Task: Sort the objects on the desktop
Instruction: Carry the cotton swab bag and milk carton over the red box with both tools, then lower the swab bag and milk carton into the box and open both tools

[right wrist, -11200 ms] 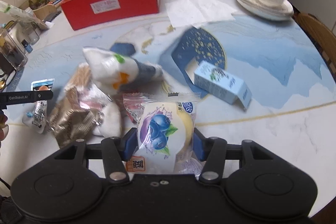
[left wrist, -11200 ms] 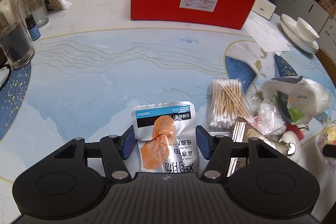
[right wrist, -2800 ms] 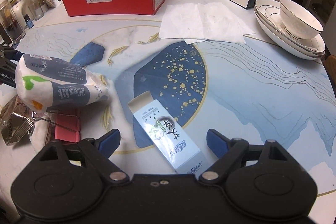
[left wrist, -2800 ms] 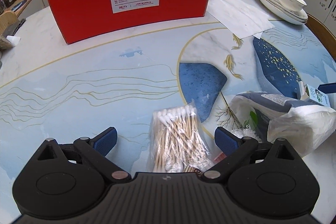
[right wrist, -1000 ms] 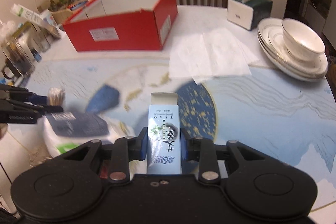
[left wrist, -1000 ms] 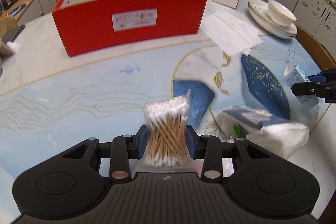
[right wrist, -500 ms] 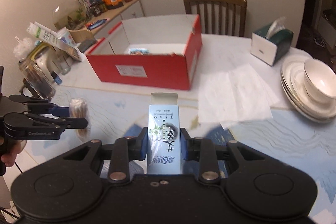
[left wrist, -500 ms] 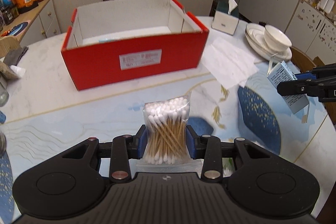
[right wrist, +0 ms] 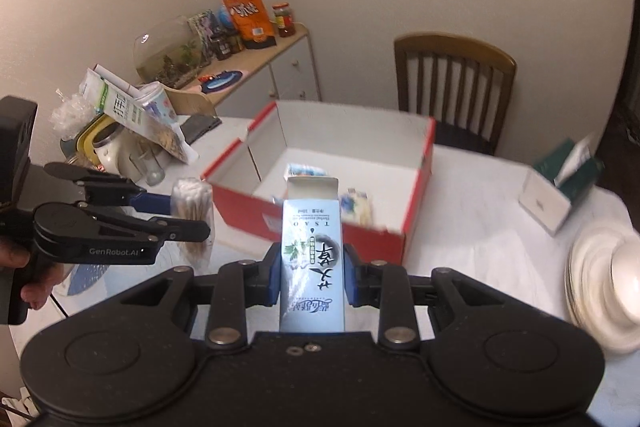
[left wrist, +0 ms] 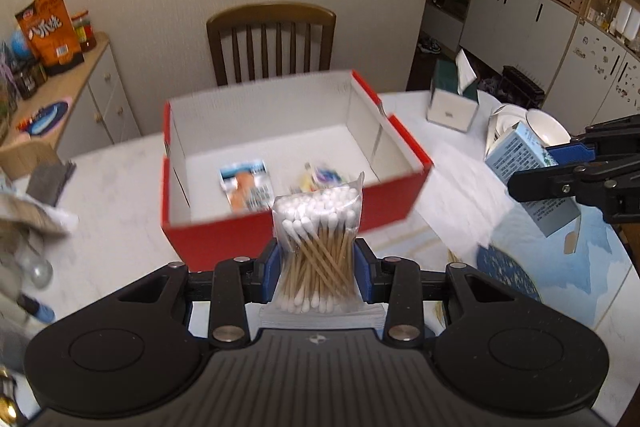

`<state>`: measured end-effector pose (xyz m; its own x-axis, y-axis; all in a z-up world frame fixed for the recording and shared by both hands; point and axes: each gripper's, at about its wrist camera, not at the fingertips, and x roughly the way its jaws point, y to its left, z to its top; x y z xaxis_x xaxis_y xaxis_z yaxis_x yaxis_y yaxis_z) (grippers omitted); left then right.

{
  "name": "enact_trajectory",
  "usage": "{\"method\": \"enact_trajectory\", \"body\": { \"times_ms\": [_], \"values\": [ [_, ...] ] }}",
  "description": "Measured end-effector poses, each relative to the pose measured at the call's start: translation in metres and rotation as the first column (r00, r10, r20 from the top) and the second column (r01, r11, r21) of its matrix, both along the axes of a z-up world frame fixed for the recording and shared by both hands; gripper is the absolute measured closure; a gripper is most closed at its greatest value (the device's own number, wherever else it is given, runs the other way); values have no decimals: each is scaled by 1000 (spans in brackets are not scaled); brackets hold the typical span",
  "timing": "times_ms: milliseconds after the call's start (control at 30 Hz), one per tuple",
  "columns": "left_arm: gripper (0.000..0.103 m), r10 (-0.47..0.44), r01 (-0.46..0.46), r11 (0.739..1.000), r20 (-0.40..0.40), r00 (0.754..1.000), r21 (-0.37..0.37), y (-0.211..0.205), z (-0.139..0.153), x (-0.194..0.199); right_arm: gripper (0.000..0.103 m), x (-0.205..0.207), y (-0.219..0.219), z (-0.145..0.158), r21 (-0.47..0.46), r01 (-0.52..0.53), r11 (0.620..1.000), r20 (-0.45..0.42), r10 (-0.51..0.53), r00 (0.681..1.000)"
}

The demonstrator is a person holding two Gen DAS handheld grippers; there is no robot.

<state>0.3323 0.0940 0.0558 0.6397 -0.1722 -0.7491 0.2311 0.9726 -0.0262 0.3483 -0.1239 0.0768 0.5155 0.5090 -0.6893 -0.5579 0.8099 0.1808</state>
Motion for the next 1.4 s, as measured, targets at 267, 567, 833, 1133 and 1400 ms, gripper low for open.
{"method": "enact_trajectory", "body": {
  "times_ms": [267, 567, 833, 1133, 1400],
  "values": [
    [66, -4, 4, 1000, 13, 1000, 10, 13, 19, 43, 74, 42, 27, 13, 15, -24, 1000, 31, 23, 999],
    [66, -18, 17, 999, 38, 999, 40, 22, 23, 90, 75, 88, 50, 9, 11, -15, 1000, 33, 14, 999],
    [66, 16, -17, 998, 28, 999, 66, 29, 7, 141, 75, 134, 70, -9, -14, 16, 1000, 41, -15, 999],
    [66, 14, -7, 994, -60, 998, 112, 23, -43, 177, 75, 167, 87, -53, -72, 34, 997, -14, -35, 999],
    [66, 6, 10, 988, -105, 994, 151, 19, -74, 191, 75, 190, 100, -89, -130, 52, 990, -70, -61, 996]
  ]
}}
